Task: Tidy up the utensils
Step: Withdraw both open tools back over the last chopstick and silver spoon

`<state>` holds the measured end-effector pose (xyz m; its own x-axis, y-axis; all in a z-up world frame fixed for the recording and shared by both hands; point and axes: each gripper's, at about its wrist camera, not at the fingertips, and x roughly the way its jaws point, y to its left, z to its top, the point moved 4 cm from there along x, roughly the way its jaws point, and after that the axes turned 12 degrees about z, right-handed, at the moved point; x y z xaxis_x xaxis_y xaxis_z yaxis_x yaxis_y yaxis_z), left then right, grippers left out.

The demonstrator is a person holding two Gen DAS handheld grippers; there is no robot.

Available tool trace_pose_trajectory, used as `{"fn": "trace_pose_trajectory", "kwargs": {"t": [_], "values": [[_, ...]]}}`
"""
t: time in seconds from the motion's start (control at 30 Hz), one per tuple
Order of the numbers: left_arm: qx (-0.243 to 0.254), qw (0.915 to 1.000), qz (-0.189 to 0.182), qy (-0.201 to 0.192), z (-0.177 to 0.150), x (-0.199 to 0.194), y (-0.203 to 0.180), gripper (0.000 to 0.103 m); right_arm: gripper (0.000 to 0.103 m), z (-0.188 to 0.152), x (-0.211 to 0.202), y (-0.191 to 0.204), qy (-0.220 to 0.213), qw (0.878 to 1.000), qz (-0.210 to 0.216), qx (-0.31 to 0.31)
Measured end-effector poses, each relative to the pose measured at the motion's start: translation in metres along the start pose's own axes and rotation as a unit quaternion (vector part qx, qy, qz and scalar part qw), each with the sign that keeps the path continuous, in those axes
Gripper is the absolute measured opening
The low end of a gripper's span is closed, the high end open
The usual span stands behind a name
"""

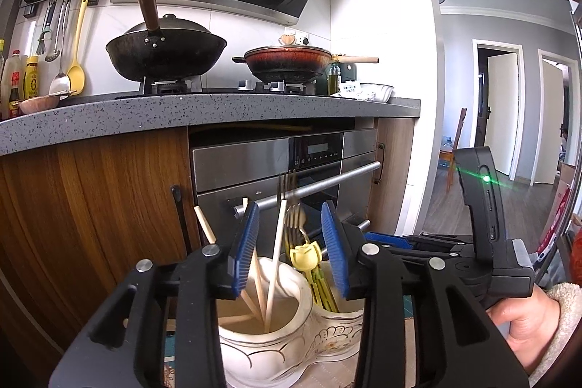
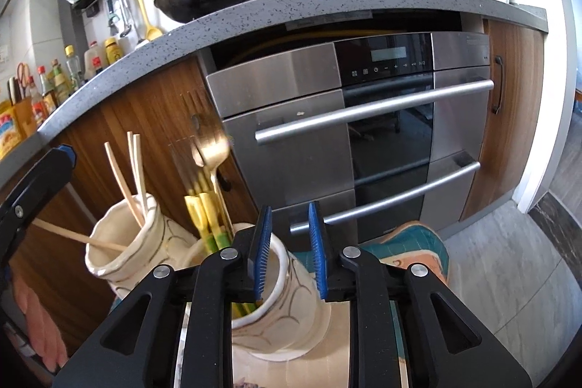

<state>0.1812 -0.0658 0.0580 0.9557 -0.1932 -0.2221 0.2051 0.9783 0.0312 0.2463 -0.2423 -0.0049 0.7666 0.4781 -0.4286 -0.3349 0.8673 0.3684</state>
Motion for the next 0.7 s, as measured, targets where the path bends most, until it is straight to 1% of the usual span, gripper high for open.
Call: {"fn": "trace_pose_trajectory", "kwargs": {"t": [0.17,0.27,0.33,0.43,0.5,0.7], "values": [[-0.004,1.0,0.006,0.002,0.002,-0.014,0.008,0.037,0.048,-0.009,-0.022,0.007,-0.007,1.0,0.007,-0.002],[-0.005,0.9999,0.01,0.001,0.002,-0.025,0.013,0.039,0.063,-0.019,-0.036,0.01,-0.007,1.0,0.013,0.007],[-0.009,0.9999,0.006,-0.005,0.004,-0.036,0.017,0.043,0.064,-0.026,-0.046,0.012,-0.007,1.0,0.017,0.009],[-0.022,0.9995,0.002,-0.023,0.009,-0.054,0.024,0.061,0.068,-0.035,-0.058,0.016,-0.007,1.0,0.022,0.009],[-0.036,0.9988,-0.011,-0.032,0.015,-0.066,0.028,0.062,0.068,-0.04,-0.062,0.02,-0.006,1.0,0.026,0.008],[-0.035,0.9986,0.011,-0.038,0.025,-0.082,0.042,0.065,0.071,-0.049,-0.072,0.034,0.001,0.999,0.035,0.004]]}}
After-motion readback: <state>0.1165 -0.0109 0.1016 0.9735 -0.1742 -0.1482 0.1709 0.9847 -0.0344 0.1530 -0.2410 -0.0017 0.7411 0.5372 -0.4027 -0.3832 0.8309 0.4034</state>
